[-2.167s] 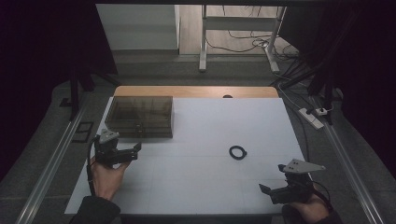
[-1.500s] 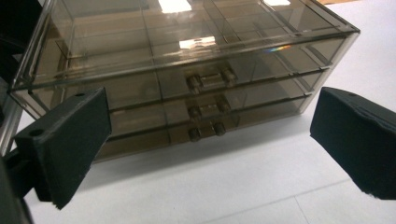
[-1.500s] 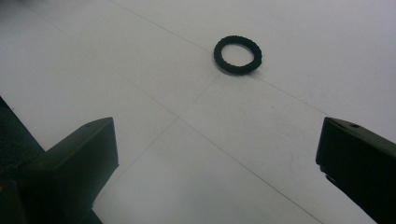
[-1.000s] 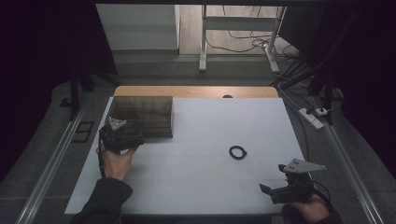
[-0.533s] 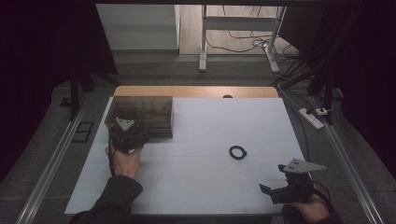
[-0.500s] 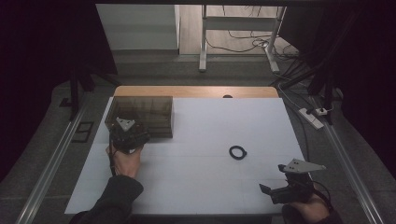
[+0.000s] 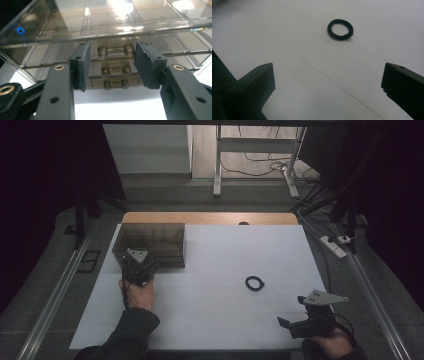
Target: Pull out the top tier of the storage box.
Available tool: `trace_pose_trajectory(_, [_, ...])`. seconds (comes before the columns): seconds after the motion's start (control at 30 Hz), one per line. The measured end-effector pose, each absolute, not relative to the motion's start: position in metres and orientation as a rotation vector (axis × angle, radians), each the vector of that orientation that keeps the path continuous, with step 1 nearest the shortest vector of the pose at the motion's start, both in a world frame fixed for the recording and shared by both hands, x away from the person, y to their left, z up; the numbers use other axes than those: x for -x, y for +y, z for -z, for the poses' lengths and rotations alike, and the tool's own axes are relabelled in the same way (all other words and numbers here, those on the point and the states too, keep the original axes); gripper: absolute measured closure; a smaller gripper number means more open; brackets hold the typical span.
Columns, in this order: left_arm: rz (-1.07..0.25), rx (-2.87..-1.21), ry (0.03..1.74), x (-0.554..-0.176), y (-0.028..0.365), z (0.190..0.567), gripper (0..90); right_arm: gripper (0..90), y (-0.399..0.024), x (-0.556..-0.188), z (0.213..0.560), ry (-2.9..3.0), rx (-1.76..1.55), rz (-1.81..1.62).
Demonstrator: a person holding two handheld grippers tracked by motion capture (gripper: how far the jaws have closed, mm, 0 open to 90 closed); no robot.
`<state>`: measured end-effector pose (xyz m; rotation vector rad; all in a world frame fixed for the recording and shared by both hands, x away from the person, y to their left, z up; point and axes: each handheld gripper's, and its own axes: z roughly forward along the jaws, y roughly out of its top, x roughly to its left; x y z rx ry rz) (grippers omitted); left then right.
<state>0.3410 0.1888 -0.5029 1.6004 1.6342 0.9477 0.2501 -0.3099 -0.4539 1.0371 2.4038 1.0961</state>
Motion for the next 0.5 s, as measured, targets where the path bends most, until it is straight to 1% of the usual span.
trace_pose_trajectory(0.07, [-0.942,-1.587,1.637,-0.3415,0.1871,0.5041,49.3,0.0,-0.3099,-0.2501,0.4539,2.404,-1.038,-1.097])
trace_pose_trajectory(0.1, [-0.951,-1.578,1.644,-0.3418,0.1851,0.5042,52.5,0.0,-0.3101,-0.2502,0.4539,2.404,-1.039,-1.099])
trace_pose_trajectory(0.17, [-0.956,-1.573,1.65,-0.3418,0.1842,0.5042,55.2,0.0,-0.3101,-0.2503,0.454,2.404,-1.04,-1.103])
trace_pose_trajectory(0.5, [-0.958,-1.569,1.681,-0.342,0.1812,0.5025,56.8,0.0,-0.31,-0.2502,0.4539,2.406,-1.036,-1.101])
